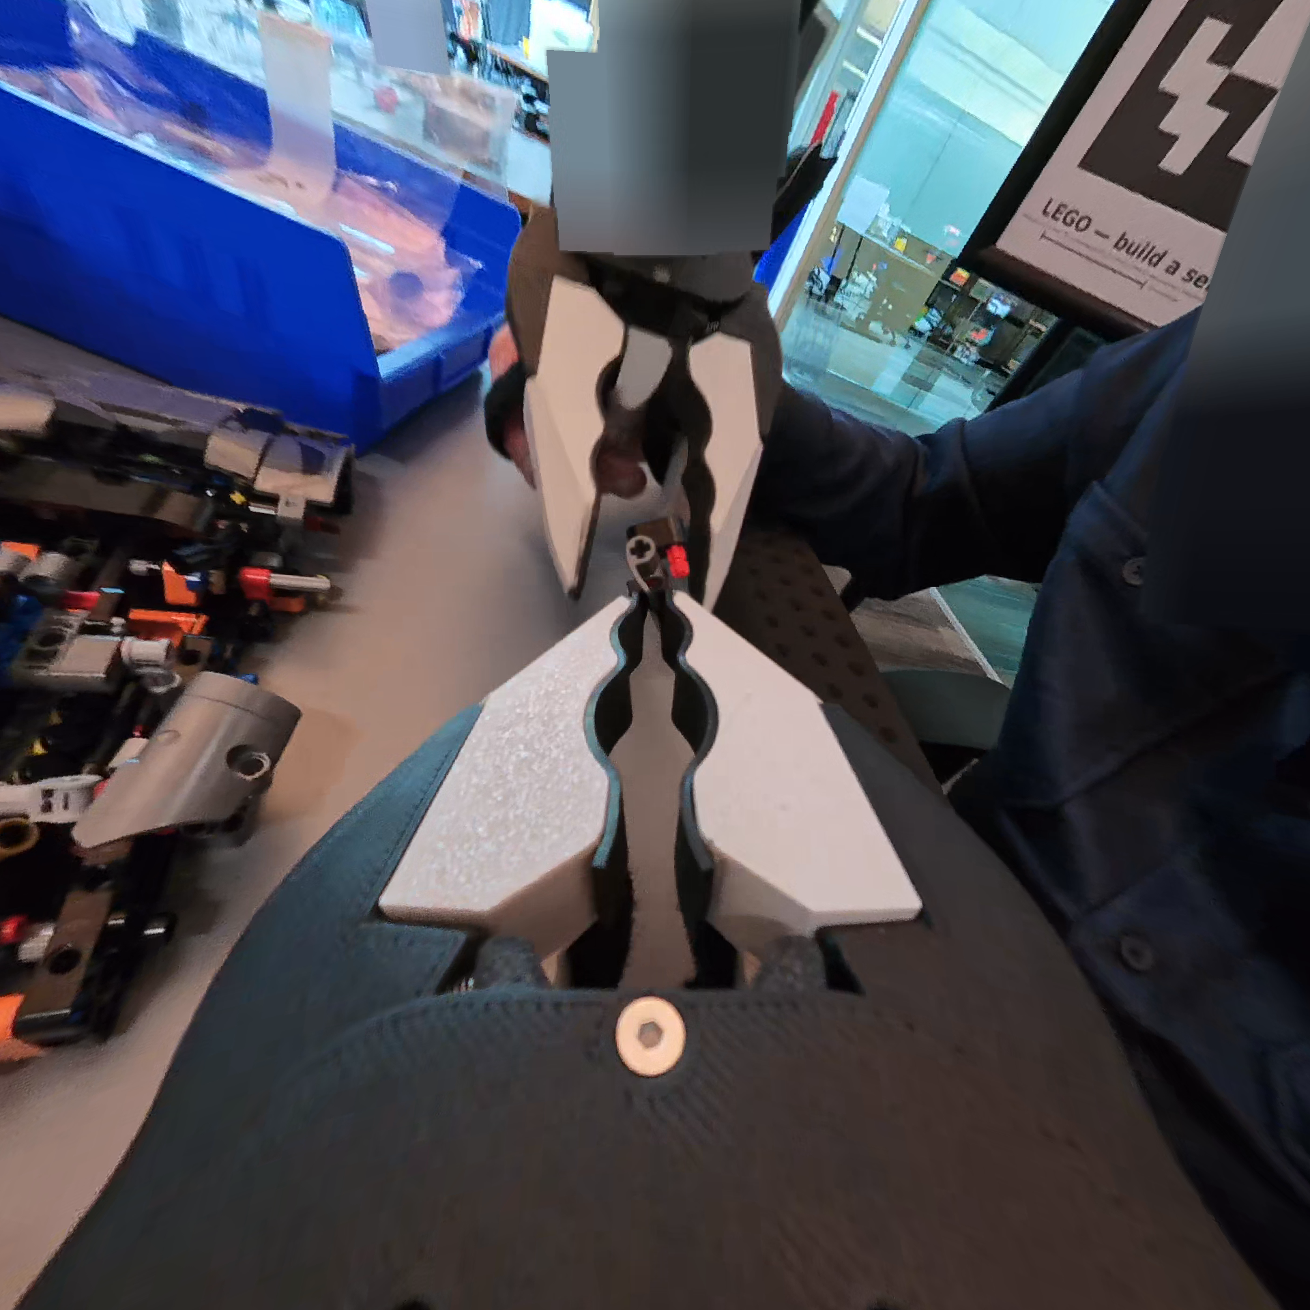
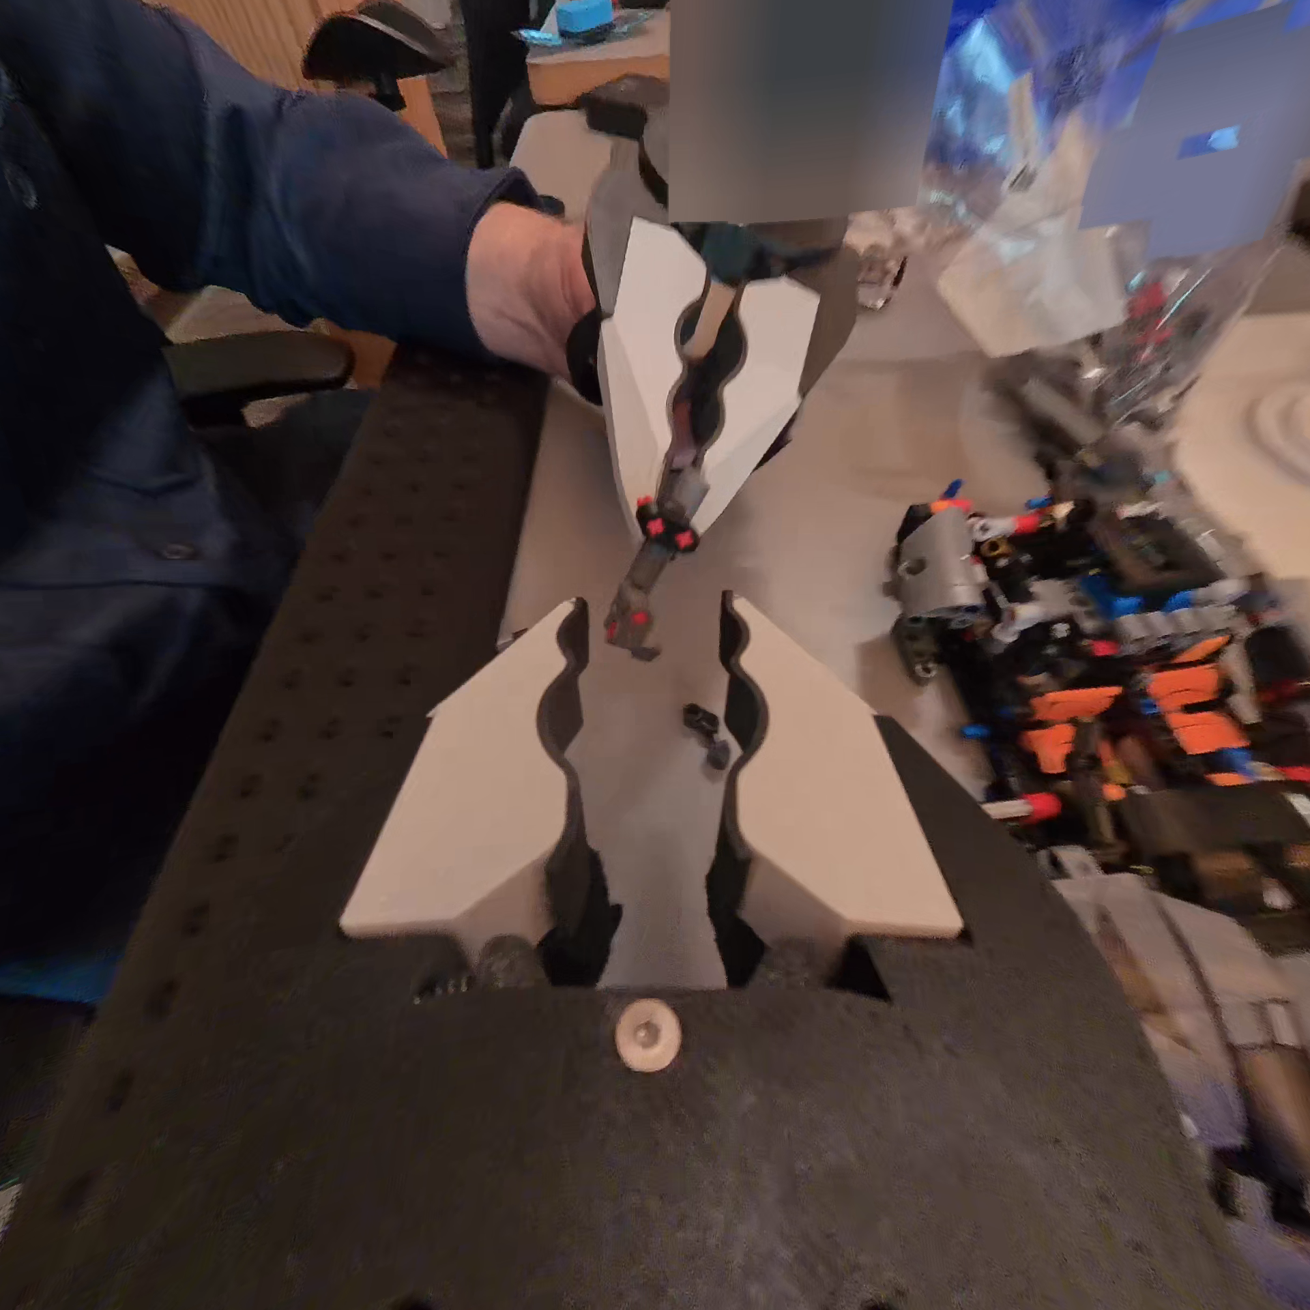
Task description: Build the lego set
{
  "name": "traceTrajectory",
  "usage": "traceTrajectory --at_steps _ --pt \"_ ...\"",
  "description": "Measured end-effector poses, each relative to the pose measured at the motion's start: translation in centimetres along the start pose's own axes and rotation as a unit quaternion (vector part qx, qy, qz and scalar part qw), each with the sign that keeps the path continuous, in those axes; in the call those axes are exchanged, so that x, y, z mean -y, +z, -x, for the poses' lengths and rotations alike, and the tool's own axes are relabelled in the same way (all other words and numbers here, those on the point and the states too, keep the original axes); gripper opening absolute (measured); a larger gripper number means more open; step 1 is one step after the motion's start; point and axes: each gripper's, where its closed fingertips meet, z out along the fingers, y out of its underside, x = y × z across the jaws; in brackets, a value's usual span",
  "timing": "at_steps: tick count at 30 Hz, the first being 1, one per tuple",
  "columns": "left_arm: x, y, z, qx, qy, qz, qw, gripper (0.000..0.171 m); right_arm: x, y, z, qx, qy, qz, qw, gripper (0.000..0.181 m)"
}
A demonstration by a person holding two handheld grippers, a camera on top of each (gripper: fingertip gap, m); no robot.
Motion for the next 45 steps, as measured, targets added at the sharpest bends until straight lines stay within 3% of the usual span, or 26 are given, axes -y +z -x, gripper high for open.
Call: traceTrajectory --at_steps 2,5,13,17,25,34,45 --pt "0.0 0.0 0.3 0.013 0.012 0.002 1.0 0.002 0.1 0.3 0.3 0.02 0.02 -0.003 1.0 0.038" --pt "-0.1 0.4 0.0 0.012 0.029 0.008 0.999 0.002 1.2 0.0 0.0 0.024 0.042 -0.036 0.998 0.011" --pt "0.4 0.5 -0.3 0.023 0.057 0.001 0.998 0.002 0.9 0.4 0.1 0.035 0.074 -0.03 0.996 0.017" --pt "0.4 0.5 0.1 0.043 0.07 0.001 0.997 0.002 0.8 0.5 0.0 0.031 0.073 -0.02 0.997 0.005" --pt "0.4 0.7 0.1 0.067 0.097 0.016 0.993 0.003 0.0 0.7 0.1 0.017 0.054 0.016 0.998 0.005" --pt "1.0 0.3 0.4 0.113 0.121 0.018 0.986 0.0 0.5 0.5 -0.3 0.006 0.054 0.001 0.999 0.004" --pt "0.4 0.2 0.5 0.143 0.175 0.058 0.972 0.008 -1.7 1.1 -0.7 -0.037 -0.001 0.08 0.996 0.005"
